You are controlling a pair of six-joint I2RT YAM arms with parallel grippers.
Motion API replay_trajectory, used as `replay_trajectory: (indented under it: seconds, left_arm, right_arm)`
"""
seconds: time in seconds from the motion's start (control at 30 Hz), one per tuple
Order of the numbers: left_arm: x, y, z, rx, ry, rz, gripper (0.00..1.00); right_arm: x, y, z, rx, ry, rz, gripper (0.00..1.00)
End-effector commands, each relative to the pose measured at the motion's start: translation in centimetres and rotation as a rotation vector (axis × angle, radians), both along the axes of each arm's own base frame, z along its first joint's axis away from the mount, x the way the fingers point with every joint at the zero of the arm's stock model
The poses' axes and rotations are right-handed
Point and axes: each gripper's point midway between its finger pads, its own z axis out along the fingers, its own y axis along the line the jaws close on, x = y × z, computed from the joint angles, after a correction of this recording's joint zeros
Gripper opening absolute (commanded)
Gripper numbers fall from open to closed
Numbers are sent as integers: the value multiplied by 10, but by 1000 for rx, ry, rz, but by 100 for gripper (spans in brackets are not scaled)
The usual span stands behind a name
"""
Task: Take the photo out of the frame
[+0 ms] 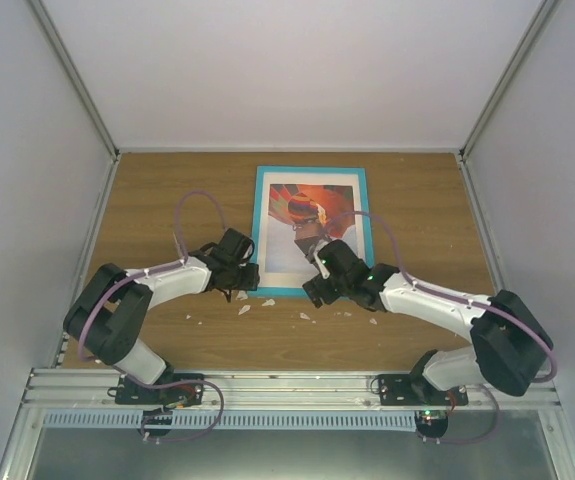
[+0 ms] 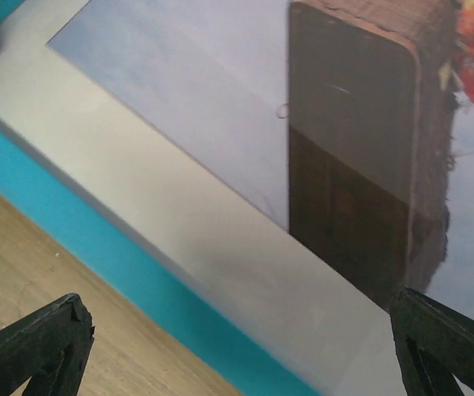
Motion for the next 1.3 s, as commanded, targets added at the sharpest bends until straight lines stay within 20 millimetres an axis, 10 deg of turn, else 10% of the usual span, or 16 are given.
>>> replay_trajectory:
  seconds: [0.0,0.7,0.97,1.27]
  left_arm:
    - [12,-4,7,32,-47,-4,48]
    - [13,-3,-6,113,-29,-24,20]
    - [20,-5,15,110,-67,-22,0]
    - [25,-6,42,96,-107,-10,0]
  right_arm:
    - [2,19,10,-62,-117,75,98]
    - [-39,65,12,-132,-377,417,94]
    - [-46,69,5,-244,-476,453,93]
    - [-54,82,-2,-382,-568,465,93]
